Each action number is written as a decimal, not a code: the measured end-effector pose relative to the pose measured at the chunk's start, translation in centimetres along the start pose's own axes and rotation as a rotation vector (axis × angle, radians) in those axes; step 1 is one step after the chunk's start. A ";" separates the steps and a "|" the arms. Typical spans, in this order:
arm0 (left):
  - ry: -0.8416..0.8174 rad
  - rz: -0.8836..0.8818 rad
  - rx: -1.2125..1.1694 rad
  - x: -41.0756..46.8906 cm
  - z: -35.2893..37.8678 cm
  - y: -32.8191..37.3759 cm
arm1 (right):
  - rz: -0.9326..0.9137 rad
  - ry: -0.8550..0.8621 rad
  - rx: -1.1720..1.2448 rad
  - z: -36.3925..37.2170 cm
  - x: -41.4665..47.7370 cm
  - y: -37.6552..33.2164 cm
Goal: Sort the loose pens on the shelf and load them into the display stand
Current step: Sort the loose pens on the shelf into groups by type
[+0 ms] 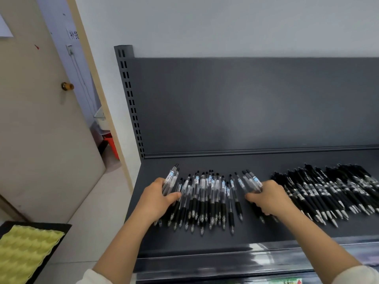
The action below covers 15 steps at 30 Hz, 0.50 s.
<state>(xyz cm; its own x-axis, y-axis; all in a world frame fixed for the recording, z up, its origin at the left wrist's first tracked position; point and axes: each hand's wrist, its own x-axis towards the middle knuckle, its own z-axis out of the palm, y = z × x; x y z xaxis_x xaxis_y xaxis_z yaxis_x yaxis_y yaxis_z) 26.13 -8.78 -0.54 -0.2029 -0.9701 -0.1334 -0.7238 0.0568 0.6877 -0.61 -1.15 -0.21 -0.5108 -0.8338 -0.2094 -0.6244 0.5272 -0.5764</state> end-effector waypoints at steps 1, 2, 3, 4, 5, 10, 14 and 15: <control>-0.004 0.008 -0.020 -0.1 -0.1 0.0 | -0.009 0.008 0.062 -0.2 -0.2 0.0; -0.010 0.019 -0.038 -0.3 -0.1 0.0 | -0.021 0.017 0.122 -0.4 -0.4 -0.1; -0.020 0.024 -0.046 -0.4 -0.1 0.2 | -0.038 0.027 0.182 -0.6 -0.6 -0.1; -0.026 0.028 -0.042 -0.5 -0.1 0.3 | -0.053 0.032 0.235 -0.8 -0.9 -0.2; -0.035 0.029 -0.027 -0.6 0.0 0.5 | -0.067 0.032 0.278 -1.0 -1.2 -0.3; -0.062 0.002 0.033 -0.3 0.7 0.8 | -0.084 0.011 0.467 -1.5 -2.4 -0.6; -0.057 0.015 0.044 0.0 0.7 0.8 | -0.045 -0.025 0.621 -1.8 -3.0 -0.4; -0.060 0.008 0.031 -0.1 0.6 0.7 | -0.031 -0.036 0.673 -1.8 -3.2 -0.4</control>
<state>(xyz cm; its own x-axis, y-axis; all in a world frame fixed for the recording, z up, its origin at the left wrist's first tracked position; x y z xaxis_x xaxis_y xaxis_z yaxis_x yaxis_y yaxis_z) 25.23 -8.54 -0.43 -0.2470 -0.9537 -0.1714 -0.7417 0.0722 0.6669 0.23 1.64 2.06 -0.4715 -0.8579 -0.2041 -0.1279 0.2955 -0.9467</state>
